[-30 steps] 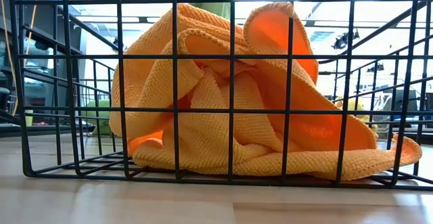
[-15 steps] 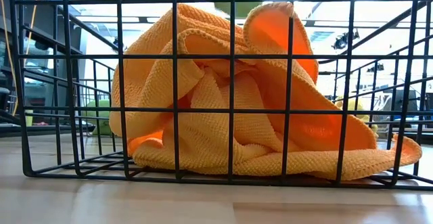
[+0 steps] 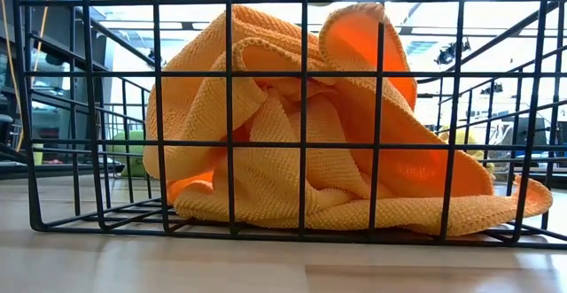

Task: Sort microfiber towel by color & place in baskets
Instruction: Put the green microfiber towel into the gold wire basket

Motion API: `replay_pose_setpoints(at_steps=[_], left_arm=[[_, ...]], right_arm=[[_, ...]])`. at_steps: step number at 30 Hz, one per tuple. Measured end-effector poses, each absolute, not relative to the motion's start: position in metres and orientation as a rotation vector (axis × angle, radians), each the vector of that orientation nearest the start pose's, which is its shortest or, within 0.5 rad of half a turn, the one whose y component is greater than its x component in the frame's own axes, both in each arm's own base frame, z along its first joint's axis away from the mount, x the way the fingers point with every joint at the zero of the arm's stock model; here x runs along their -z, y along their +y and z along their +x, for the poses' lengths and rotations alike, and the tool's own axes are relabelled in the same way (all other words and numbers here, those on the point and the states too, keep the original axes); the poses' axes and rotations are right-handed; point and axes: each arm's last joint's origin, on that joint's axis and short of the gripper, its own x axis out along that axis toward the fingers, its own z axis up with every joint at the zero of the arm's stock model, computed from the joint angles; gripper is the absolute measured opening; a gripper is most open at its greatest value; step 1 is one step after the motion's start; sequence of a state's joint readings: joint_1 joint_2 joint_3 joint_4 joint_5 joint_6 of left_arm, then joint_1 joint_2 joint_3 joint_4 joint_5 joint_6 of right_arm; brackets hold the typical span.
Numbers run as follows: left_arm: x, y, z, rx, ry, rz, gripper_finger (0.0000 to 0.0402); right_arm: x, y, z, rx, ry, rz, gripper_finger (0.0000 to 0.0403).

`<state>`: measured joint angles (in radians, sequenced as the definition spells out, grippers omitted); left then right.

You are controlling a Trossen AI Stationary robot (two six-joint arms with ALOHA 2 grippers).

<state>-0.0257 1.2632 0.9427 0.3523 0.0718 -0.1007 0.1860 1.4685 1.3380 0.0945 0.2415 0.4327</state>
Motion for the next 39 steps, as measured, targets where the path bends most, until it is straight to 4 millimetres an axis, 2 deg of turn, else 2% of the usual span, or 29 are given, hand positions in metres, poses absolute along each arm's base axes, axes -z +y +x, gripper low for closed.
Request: replay_pose_setpoints(at_steps=[1,6,10,14,18,23,28,32,36,39], left_arm=[[-0.338,-0.008,0.287,0.088,-0.02,-0.1,0.0025],[-0.338,0.005,0.27,-0.074,0.096,-0.059,0.0007],[-0.335,0.022,0.237,-0.298,0.284,0.007,0.0004],[-0.335,0.042,0.197,-0.624,0.428,0.043,0.0003],[-0.335,0.062,0.168,-0.969,0.487,0.043,0.0002],[-0.332,0.095,0.159,-1.138,0.494,-0.037,0.0001],[-0.296,0.146,0.169,-1.178,0.693,-0.18,0.0001],[-0.262,0.179,0.17,-1.178,0.788,-0.423,0.0001],[-0.244,0.192,0.172,-1.144,0.866,-0.483,0.0],[-0.23,0.191,0.172,-1.131,0.934,-0.481,0.0]], right_arm=[[-0.39,0.055,0.335,0.079,0.018,0.449,0.007],[-0.396,0.053,0.329,0.105,-0.005,0.456,0.0169],[-0.411,0.05,0.309,0.105,-0.011,0.419,0.0242],[-0.419,0.042,0.284,0.191,0.044,0.417,0.0284],[-0.42,0.037,0.267,0.289,0.086,0.433,0.0292],[-0.416,0.036,0.265,0.317,0.123,0.427,0.0293],[-0.411,0.037,0.269,0.322,0.152,0.419,0.0293],[-0.406,0.037,0.267,0.335,0.199,0.441,0.0293],[-0.399,0.039,0.265,0.352,0.264,0.468,0.0293],[-0.396,0.043,0.263,0.352,0.301,0.481,0.0293]])
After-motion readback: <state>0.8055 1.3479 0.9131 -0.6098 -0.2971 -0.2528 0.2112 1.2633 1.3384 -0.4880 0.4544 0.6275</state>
